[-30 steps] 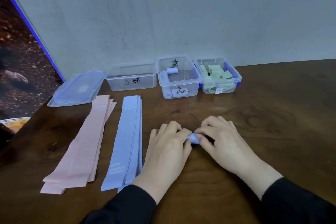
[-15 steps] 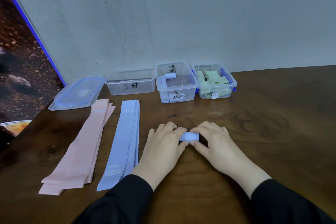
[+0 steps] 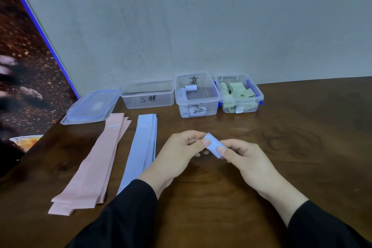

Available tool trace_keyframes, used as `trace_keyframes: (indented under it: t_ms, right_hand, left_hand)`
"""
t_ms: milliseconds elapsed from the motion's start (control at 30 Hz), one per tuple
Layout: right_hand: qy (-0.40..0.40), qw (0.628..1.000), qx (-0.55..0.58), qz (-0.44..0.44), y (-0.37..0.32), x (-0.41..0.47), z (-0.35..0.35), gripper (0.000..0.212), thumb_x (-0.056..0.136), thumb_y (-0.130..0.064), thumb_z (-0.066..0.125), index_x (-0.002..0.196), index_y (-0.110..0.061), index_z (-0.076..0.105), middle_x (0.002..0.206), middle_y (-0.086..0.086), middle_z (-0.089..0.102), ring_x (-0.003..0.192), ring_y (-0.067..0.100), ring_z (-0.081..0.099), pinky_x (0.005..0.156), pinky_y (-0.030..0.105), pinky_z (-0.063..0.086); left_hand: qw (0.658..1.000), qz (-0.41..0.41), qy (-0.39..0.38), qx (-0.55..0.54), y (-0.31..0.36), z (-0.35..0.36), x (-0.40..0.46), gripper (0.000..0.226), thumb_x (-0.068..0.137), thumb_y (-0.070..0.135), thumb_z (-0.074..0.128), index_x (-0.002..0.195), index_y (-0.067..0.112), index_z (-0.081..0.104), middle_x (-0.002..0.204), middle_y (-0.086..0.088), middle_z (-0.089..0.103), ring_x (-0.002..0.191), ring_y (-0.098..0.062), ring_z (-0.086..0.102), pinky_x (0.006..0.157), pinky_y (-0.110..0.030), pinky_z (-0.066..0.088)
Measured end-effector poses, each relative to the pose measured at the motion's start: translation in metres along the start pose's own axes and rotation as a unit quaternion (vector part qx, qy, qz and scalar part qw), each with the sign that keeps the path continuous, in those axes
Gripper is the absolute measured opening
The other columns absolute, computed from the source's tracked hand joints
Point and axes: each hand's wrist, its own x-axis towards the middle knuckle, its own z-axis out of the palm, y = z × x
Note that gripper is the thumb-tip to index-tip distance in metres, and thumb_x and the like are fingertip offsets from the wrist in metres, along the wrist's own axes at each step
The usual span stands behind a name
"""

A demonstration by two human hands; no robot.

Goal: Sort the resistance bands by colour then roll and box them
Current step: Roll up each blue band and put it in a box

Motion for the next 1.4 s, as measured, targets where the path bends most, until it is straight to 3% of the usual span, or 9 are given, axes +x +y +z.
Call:
trace_keyframes:
  t_ms: [133,333,467,600,900,1133,1233,1333,1400]
  right_hand:
    - [-0.024,1.000,0.007,0.019,-0.002,0.000,-0.001,0.020,0.098,-0.033,0.063,0.090,-0.031,0.081,0.086,0.002,0.074,0.078,0.007,0.061,0.081,0.029,0.051]
    - [-0.037,0.998,0.036,0.030,-0.004,0.000,-0.003,0.024,0.099,-0.035,0.061,0.090,-0.027,0.081,0.086,0.002,0.073,0.078,0.009,0.061,0.080,0.031,0.051]
    - [-0.049,0.986,0.146,0.060,-0.003,0.002,-0.003,0.023,0.097,-0.028,0.063,0.108,-0.017,0.080,0.106,0.012,0.074,0.091,0.020,0.058,0.080,0.035,0.048]
    - [-0.113,0.964,0.212,0.116,-0.013,0.010,-0.009,0.024,0.094,-0.018,0.066,0.111,-0.006,0.077,0.103,0.017,0.070,0.090,0.020,0.056,0.080,0.031,0.048]
    - [-0.160,0.968,0.153,0.116,-0.066,0.049,-0.015,0.026,0.085,-0.020,0.079,0.105,-0.004,0.078,0.104,0.019,0.073,0.088,0.020,0.065,0.080,0.029,0.054]
    - [-0.141,0.979,0.122,0.081,-0.108,0.096,-0.008,0.033,0.084,-0.015,0.078,0.108,0.006,0.073,0.092,0.012,0.068,0.083,0.018,0.061,0.071,0.028,0.050]
    - [-0.118,0.983,0.106,0.092,-0.119,0.123,-0.006,0.034,0.078,-0.018,0.071,0.106,0.001,0.074,0.091,0.009,0.069,0.079,0.016,0.061,0.070,0.028,0.049]
    - [-0.107,0.987,0.063,0.102,-0.120,0.149,-0.008,0.018,0.078,-0.020,0.072,0.090,-0.007,0.076,0.086,0.007,0.069,0.075,0.015,0.060,0.067,0.025,0.049]
    - [-0.093,0.991,-0.005,0.098,-0.118,0.165,-0.010,0.016,0.077,-0.020,0.075,0.086,-0.007,0.077,0.083,0.008,0.067,0.075,0.016,0.057,0.069,0.029,0.045]
  left_hand:
    - [1.000,0.010,-0.004,0.024,0.001,-0.004,0.003,0.017,0.098,0.032,0.062,0.104,0.022,0.074,0.091,0.008,0.075,0.086,-0.009,0.069,0.079,-0.026,0.056]
    - [0.999,0.013,-0.020,0.049,0.003,-0.007,0.008,0.019,0.098,0.032,0.061,0.094,0.018,0.073,0.081,0.007,0.073,0.076,-0.006,0.066,0.072,-0.022,0.053]
    - [0.996,0.012,-0.043,0.078,0.004,-0.012,0.014,0.020,0.097,0.034,0.062,0.090,0.019,0.072,0.080,0.006,0.072,0.077,-0.009,0.067,0.079,-0.032,0.055]
    - [0.993,0.023,-0.076,0.088,0.009,-0.022,0.019,0.018,0.096,0.035,0.063,0.086,0.021,0.072,0.079,0.005,0.071,0.079,-0.013,0.065,0.086,-0.044,0.054]
    - [0.994,0.063,-0.006,0.086,0.050,-0.059,0.025,0.012,0.091,0.040,0.069,0.090,0.028,0.071,0.085,0.006,0.071,0.079,-0.006,0.066,0.077,-0.026,0.052]
    - [0.995,0.086,-0.003,0.045,0.070,-0.102,0.068,0.014,0.093,0.032,0.069,0.090,0.019,0.072,0.087,-0.007,0.072,0.079,-0.021,0.063,0.070,-0.022,0.044]
    - [0.995,0.097,0.002,0.004,0.063,-0.110,0.097,0.017,0.093,0.031,0.069,0.091,0.014,0.073,0.074,0.001,0.066,0.069,-0.010,0.057,0.065,-0.018,0.043]
    - [0.994,0.104,0.008,-0.038,0.047,-0.110,0.122,0.020,0.094,0.025,0.068,0.098,0.006,0.073,0.073,0.002,0.061,0.056,0.000,0.048,0.052,-0.010,0.036]
    - [0.993,0.113,0.002,-0.047,0.035,-0.108,0.136,0.017,0.095,0.024,0.067,0.103,0.011,0.074,0.079,0.004,0.066,0.062,0.004,0.056,0.058,-0.009,0.041]
